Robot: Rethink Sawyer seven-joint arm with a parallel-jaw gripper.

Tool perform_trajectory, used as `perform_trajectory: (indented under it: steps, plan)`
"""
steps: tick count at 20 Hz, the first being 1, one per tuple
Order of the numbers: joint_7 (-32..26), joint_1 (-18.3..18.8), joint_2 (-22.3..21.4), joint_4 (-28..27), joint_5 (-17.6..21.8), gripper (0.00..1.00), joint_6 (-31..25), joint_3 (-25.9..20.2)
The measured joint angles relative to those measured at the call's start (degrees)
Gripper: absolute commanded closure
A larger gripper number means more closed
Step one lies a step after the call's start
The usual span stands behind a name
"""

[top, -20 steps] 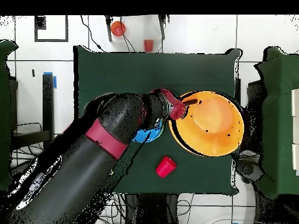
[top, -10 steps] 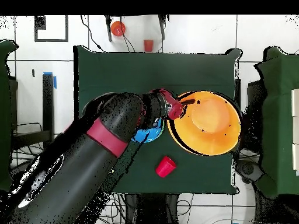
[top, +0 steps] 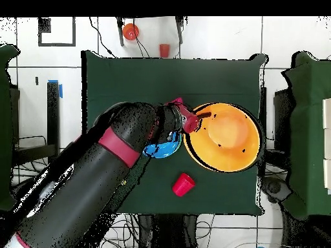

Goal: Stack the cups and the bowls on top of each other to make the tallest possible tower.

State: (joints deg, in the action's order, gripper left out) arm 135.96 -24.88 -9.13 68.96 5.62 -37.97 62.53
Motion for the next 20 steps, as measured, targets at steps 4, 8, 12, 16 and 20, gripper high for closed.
perform_trajectory:
  steps: [4, 8, 12, 16, 20]
  plan:
    - [0.0, -0.14, 1.24, -0.01, -0.01, 1.0, 0.0, -0.05]
    - [0.0, -0.33, 2.66, -0.02, -0.01, 1.0, 0.01, -0.06]
    - [0.0, -0.52, 4.17, -0.02, -0.02, 1.0, 0.01, -0.06]
    - [0.0, -0.69, 5.89, -0.02, -0.02, 1.0, 0.02, -0.06]
    - [0.0, -0.92, 7.41, 0.07, -0.04, 1.0, 0.02, -0.07]
